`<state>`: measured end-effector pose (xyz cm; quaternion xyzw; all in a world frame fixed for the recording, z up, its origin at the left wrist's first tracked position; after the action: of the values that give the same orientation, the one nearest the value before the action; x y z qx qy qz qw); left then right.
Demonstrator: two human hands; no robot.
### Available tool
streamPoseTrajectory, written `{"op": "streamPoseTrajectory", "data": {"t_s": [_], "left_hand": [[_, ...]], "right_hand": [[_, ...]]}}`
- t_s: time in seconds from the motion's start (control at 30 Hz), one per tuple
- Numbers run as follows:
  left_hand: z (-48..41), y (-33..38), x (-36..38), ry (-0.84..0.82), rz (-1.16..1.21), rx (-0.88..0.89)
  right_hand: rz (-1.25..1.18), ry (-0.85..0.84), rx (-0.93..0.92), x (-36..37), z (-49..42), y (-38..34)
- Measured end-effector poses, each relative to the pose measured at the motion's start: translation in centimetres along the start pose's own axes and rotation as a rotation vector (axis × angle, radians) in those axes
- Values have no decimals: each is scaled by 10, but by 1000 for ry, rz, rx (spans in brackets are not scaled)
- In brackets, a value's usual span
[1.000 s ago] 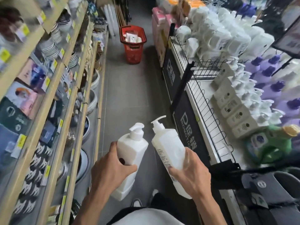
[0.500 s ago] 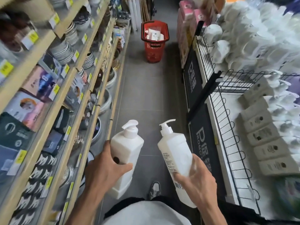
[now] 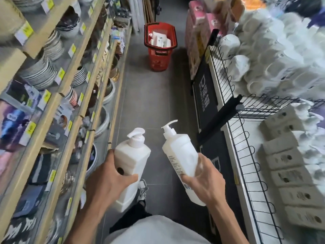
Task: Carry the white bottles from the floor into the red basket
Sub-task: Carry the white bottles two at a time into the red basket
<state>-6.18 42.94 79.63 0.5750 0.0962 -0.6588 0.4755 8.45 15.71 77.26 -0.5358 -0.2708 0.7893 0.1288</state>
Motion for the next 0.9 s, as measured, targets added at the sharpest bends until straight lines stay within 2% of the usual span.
{"op": "streamPoseTrajectory", "data": {"t_s": [0.2, 0.37, 0.63, 0.9], "left_hand": [[-86, 20, -20, -77, 2, 59], [-159, 45, -37, -102, -15, 112], [-267, 113, -63, -44, -121, 168], [-348, 175, -81, 34, -139, 90]], "right_hand": [[120, 67, -23, 0, -74, -55], [127, 110, -11, -4, -130, -85], [124, 142, -38, -14, -232, -118], [55, 81, -82, -35, -348, -131]]}}
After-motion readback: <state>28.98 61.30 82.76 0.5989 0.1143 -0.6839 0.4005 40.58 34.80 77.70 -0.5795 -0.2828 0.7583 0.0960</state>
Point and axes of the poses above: each hand's wrist, its own z-axis away from the middle knuckle, its own x-axis out of the palm, y = z × x, the point moved 8 cm from there along -z, towards the middle knuckle, and after that the axes turned 3 degrees about -z, right-handed, at the moved point
